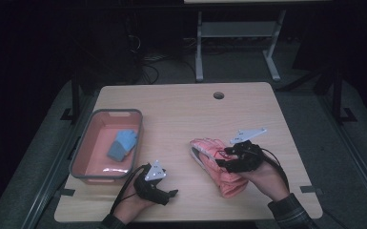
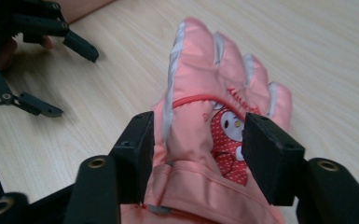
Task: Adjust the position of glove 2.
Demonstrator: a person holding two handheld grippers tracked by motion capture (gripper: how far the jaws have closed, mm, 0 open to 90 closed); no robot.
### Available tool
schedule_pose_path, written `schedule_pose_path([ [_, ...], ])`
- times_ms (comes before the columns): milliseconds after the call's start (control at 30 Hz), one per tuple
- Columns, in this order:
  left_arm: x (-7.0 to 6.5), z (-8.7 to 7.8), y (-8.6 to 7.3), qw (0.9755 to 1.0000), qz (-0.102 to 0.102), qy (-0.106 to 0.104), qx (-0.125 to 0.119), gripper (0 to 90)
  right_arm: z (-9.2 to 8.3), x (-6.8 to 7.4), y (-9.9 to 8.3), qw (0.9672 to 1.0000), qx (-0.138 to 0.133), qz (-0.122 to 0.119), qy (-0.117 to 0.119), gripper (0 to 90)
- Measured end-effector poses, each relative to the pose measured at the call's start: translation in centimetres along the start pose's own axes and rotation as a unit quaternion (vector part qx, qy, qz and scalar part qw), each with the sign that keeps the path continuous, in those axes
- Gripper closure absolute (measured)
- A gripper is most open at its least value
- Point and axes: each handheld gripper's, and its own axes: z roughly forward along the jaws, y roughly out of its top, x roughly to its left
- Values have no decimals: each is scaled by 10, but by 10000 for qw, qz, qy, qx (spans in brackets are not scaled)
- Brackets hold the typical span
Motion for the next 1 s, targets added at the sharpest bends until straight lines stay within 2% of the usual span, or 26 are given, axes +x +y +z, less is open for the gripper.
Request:
schedule_pose_path([
  [100, 2, -3, 3, 9999, -85, -44, 53, 228, -11, -4, 0, 9998, -176, -4, 9, 482],
  [167, 4, -4, 6, 9998, -170, -58, 7, 289, -18, -11, -2, 9996, -292, 16, -7, 575],
  [233, 6, -6, 8, 9996, -264, -111, -58, 398, -22, -17, -5, 9995, -299, 19, -26, 687],
  [267, 7, -7, 10, 9993, -337, -151, -102, 443, -24, -20, -6, 9995, -278, 6, -127, 743],
  [333, 8, -8, 15, 9986, -418, -281, -185, 612, -25, -29, -11, 9996, -237, -1, -179, 826],
  [400, 9, -8, 22, 9987, -362, -325, -163, 748, -25, -38, -18, 9996, -179, -23, -226, 878],
  [500, 7, -2, 29, 9983, -404, -399, -158, 889, -22, -49, -31, 9997, -89, 19, -207, 900],
  [600, 7, 6, 35, 9988, -322, -379, -40, 896, -15, -60, -48, 9998, 25, 66, -179, 900],
  [633, 6, 9, 37, 9985, -366, -405, -38, 896, -12, -62, -54, 9999, 38, 45, -158, 900],
  [767, 6, 24, 47, 9982, -339, -492, 43, 896, -3, -64, -75, 9997, 257, 9, -5, 900],
  [1000, 2, 53, 66, 9975, -363, -595, 68, 896, 7, -61, -84, 9988, 435, -6, 213, 900],
])
